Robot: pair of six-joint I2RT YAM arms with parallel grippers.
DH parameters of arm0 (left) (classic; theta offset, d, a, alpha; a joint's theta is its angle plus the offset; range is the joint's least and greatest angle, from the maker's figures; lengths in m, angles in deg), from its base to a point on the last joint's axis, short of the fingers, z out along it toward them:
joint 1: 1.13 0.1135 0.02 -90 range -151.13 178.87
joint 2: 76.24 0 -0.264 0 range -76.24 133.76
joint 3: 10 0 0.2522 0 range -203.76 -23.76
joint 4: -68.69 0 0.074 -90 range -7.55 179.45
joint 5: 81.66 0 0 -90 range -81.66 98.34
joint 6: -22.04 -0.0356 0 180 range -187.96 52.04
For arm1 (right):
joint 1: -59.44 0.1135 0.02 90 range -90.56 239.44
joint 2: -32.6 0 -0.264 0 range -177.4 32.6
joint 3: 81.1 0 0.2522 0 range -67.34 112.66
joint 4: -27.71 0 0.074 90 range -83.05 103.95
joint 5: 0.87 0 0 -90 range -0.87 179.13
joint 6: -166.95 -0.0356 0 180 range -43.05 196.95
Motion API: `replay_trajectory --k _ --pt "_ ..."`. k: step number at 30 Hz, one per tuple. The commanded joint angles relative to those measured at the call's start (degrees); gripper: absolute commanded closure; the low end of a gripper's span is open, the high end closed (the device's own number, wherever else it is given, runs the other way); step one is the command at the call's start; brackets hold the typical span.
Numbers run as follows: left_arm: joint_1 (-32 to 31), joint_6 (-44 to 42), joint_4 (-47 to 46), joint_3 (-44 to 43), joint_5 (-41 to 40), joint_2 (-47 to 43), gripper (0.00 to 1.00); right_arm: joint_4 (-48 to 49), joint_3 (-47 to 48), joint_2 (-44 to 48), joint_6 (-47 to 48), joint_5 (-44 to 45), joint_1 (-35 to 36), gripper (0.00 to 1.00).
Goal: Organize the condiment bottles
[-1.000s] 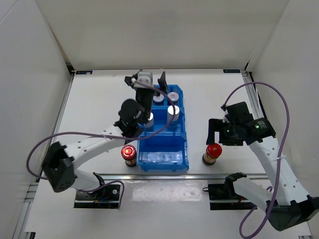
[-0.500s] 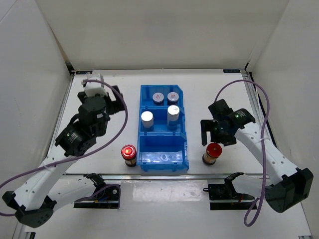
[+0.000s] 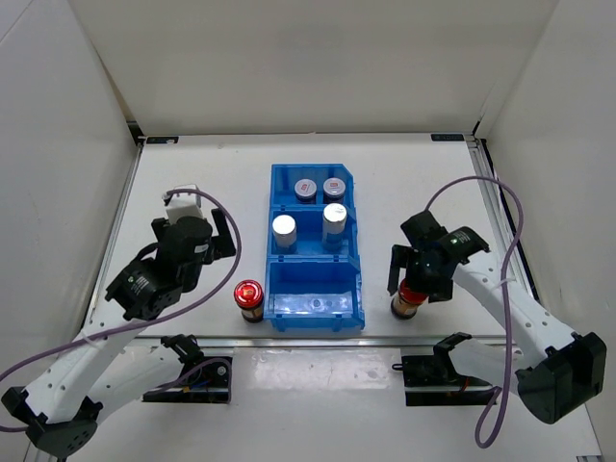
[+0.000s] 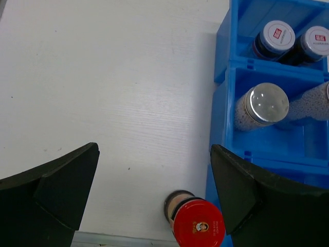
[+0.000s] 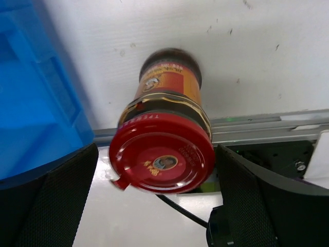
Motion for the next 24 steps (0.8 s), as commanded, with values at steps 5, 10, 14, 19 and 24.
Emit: replay_trajectory --k 5,10,14,19,24 --pt "0.2 3.5 3.3 4.0 4.8 -4.5 0.0 2.3 -5.1 2.0 -4.6 -3.3 0.2 0.2" --pt "0.2 4.7 7.3 6.8 5.4 -8.7 0.0 1.8 -5.1 2.5 -5.1 -1.3 0.8 0.3" --pt "-1.2 6.7 8.5 6.8 4.2 -12.8 0.0 2.3 -3.1 1.1 -5.1 -0.1 1.3 0.41" --pt "-1.8 6.1 7.0 8.4 3.5 -14.6 0.0 0.4 3.1 -0.5 -3.6 3.2 3.2 0.85" --pt "-1.8 5.5 7.0 8.4 4.6 -12.3 0.0 -5.1 13.1 -1.8 -1.8 11.4 8.8 1.0"
